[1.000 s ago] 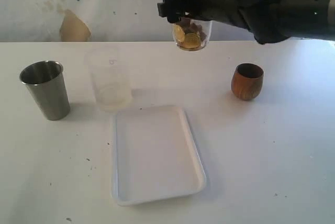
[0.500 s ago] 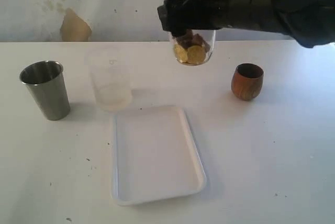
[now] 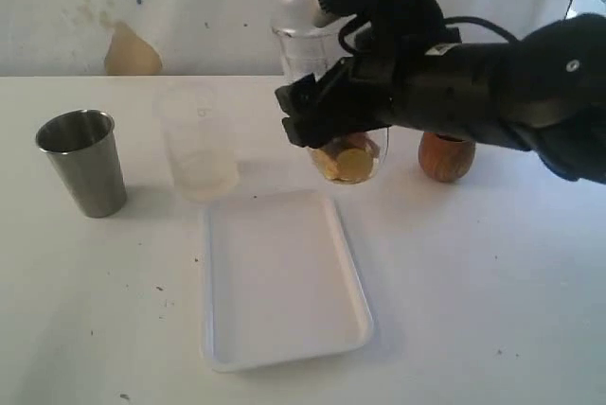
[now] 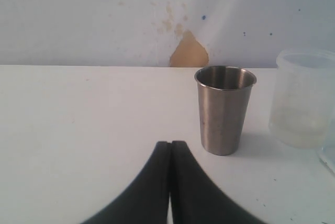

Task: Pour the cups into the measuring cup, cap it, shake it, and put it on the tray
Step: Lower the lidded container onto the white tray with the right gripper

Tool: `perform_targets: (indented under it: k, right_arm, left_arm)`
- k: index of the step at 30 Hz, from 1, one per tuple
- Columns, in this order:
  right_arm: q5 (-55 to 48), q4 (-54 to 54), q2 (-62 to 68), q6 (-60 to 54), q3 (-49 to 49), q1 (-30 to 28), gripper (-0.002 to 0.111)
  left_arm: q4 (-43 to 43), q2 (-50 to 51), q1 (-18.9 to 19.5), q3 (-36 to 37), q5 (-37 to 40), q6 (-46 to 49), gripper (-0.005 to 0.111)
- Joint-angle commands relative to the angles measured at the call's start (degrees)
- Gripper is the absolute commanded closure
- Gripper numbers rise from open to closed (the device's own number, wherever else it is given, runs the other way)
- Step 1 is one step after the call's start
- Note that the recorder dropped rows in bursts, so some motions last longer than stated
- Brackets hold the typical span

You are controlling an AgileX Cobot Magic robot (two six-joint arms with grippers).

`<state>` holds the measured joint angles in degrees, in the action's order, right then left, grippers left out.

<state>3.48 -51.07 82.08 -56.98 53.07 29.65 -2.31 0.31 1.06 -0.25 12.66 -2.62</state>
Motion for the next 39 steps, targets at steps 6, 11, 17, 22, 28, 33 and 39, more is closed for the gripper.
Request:
perform_targets:
  k: [6, 11, 17, 22, 28, 33, 39]
  right_arm:
    - [15.0, 21.1, -0.2, 23.8, -7.2, 2.5, 0.108]
    - [31.8, 53.6, 2.8, 58.5, -13.2, 3.3, 0.108]
    - [38.8, 54.4, 10.5, 64.7, -14.7, 3.3, 0.108]
    - [40.5, 55.1, 15.6, 64.7, -14.7, 2.8, 0.108]
    - [43.0, 56.2, 21.0, 64.8, -14.3, 0.8, 0.108]
    - [46.6, 60.1, 23.4, 65.8, -14.2, 0.5, 0.108]
    - [51.2, 61.4, 25.2, 65.9, -14.2, 0.5, 0.108]
  left_arm:
    - [0.3, -0.3, -0.2, 0.3, -0.6, -0.1, 0.107]
    - [0.3, -0.3, -0.2, 0.3, -0.6, -0.1, 0.107]
    - [0.3, -0.3, -0.2, 0.3, -0.6, -0.1, 0.107]
    - [0.3, -0.3, -0.2, 0.3, -0.6, -0.1, 0.107]
    - [0.3, -0.3, -0.2, 0.3, -0.6, -0.1, 0.107]
    - [0.3, -0.3, -0.2, 0.3, -0.6, -0.1, 0.107]
    - [0.3, -0.3, -0.2, 0.3, -0.6, -0.1, 0.107]
